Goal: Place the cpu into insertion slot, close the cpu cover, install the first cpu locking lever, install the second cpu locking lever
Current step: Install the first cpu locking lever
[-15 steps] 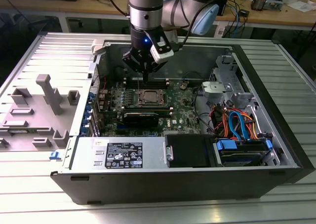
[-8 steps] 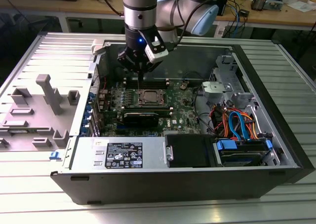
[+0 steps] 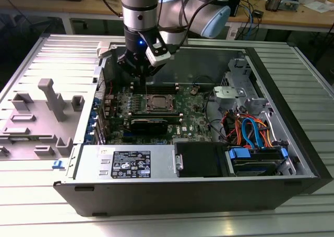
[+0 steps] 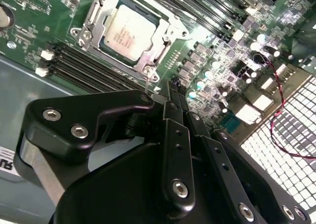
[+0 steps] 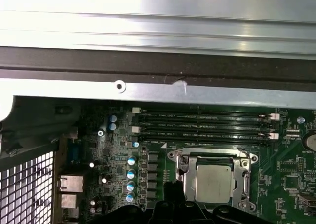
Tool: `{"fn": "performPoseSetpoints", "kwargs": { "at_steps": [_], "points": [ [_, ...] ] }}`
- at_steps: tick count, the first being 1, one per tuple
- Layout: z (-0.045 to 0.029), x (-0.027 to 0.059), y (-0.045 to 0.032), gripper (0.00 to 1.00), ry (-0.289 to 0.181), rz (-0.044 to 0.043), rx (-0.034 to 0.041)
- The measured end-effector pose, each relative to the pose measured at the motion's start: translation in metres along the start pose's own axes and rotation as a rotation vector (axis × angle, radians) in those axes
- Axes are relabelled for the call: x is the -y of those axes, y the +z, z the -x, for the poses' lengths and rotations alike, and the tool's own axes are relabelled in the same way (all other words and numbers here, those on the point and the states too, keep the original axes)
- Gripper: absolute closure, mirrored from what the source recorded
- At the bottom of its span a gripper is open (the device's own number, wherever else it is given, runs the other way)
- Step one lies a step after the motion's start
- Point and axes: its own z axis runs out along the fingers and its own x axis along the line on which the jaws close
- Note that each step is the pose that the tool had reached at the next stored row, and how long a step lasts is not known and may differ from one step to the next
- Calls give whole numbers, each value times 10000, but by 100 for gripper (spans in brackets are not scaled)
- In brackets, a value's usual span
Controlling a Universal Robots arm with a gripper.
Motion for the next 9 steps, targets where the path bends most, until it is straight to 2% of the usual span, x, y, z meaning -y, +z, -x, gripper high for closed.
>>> {"fn": "performPoseSetpoints", "kwargs": {
  "at_steps": [9],
  "points": [
    [-8,-1,0,89,-14,-1,-1]
  ]
}}
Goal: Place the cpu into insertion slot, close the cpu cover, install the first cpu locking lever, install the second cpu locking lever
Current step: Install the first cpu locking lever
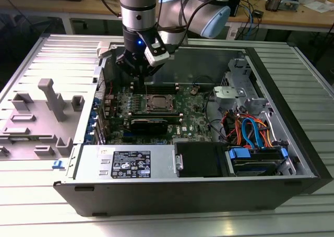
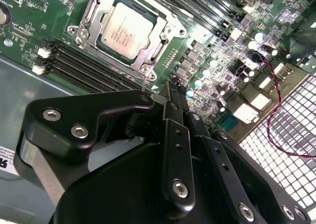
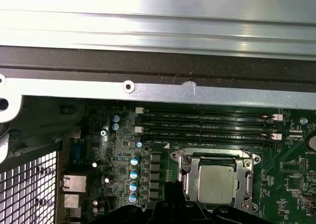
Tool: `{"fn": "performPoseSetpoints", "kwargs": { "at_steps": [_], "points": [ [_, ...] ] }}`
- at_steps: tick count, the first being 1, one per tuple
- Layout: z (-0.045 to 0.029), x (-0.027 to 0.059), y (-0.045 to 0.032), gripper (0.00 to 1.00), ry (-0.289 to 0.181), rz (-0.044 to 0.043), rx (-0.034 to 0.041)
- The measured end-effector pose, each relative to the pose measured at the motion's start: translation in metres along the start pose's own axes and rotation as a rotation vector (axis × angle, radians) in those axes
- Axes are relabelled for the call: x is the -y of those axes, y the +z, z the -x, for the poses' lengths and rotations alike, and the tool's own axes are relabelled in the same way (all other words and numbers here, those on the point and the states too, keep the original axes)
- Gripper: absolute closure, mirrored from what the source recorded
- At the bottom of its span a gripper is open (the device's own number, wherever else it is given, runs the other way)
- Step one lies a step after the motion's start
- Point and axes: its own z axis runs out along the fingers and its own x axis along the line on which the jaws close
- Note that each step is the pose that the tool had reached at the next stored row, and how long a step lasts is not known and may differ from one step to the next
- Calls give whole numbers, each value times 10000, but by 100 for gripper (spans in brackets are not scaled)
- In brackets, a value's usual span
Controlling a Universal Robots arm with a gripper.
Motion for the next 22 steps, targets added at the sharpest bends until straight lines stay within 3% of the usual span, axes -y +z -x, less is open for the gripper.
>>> {"fn": "performPoseSetpoints", "kwargs": {
  "at_steps": [6,10,19,22],
  "points": [
    [0,0,0,89,-6,0,1],
    [3,-80,-2,89,-184,2,5],
    [17,-153,-3,89,-401,4,10],
    [58,-164,-3,89,-400,3,11]
  ]
}}
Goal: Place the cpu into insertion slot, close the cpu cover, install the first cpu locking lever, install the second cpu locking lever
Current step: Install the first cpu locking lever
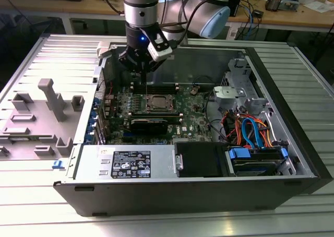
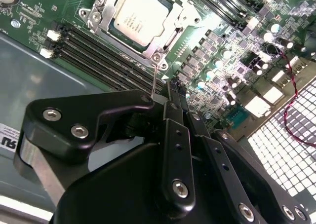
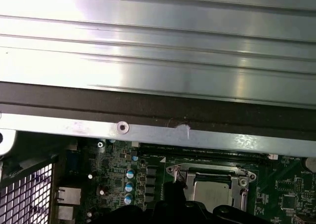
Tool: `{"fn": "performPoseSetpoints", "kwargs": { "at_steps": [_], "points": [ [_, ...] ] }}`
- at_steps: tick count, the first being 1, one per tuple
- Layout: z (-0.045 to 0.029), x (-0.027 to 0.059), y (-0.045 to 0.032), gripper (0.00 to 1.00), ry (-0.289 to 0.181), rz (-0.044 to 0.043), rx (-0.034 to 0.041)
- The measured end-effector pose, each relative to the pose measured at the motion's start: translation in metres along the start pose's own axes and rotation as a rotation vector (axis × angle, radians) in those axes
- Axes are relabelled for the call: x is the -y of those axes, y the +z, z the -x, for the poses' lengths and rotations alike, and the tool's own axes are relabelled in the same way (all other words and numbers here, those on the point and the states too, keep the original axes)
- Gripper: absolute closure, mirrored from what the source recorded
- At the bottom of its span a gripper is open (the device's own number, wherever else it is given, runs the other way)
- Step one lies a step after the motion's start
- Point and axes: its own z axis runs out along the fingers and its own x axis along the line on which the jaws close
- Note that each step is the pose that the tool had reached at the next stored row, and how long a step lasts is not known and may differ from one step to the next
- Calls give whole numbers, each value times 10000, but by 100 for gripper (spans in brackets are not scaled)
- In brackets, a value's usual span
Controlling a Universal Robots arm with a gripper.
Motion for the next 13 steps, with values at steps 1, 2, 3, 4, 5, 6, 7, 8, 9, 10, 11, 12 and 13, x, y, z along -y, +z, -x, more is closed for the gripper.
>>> {"fn": "performPoseSetpoints", "kwargs": {
  "at_steps": [1,2,3,4,5,6,7,8,9,10,11,12,13],
  "points": [
    [9,1,0,89,0,0,0],
    [24,2,1,89,0,0,0],
    [37,3,2,89,0,1,1],
    [43,4,2,89,0,1,0],
    [61,5,3,89,0,1,0],
    [80,7,5,89,-1,1,0],
    [88,8,7,89,0,1,1],
    [89,8,8,89,4,1,0],
    [93,8,10,89,20,0,-1],
    [98,8,12,89,56,-1,-2],
    [103,8,15,89,125,-1,-3],
    [106,9,18,89,217,-3,-6],
    [107,9,20,89,277,-4,-8]
  ]
}}
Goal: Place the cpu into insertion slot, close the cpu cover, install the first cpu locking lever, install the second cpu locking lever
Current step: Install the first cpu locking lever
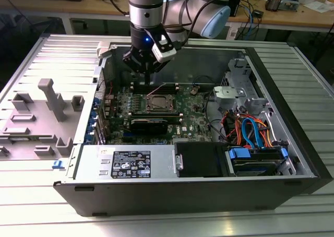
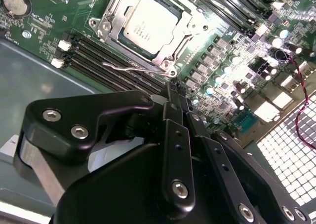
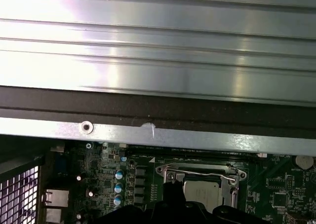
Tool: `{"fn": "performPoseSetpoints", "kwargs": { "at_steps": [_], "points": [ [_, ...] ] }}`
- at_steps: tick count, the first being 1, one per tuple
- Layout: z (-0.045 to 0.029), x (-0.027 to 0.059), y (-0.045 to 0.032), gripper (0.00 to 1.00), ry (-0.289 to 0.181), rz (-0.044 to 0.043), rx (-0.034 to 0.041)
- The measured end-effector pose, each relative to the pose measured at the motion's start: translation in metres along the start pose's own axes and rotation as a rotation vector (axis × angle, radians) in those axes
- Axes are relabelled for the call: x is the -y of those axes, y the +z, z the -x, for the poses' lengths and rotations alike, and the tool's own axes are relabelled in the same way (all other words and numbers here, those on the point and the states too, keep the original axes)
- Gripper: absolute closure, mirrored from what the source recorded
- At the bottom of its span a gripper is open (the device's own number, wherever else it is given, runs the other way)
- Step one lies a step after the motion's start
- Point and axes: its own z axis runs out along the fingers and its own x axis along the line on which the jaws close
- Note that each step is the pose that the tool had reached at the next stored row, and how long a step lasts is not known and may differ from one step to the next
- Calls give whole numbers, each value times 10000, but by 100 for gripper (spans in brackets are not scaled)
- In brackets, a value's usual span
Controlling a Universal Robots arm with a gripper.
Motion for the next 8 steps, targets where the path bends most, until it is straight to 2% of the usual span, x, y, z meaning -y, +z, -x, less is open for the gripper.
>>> {"fn": "performPoseSetpoints", "kwargs": {
  "at_steps": [8],
  "points": [
    [4,0,9,89,68,0,-1]
  ]
}}
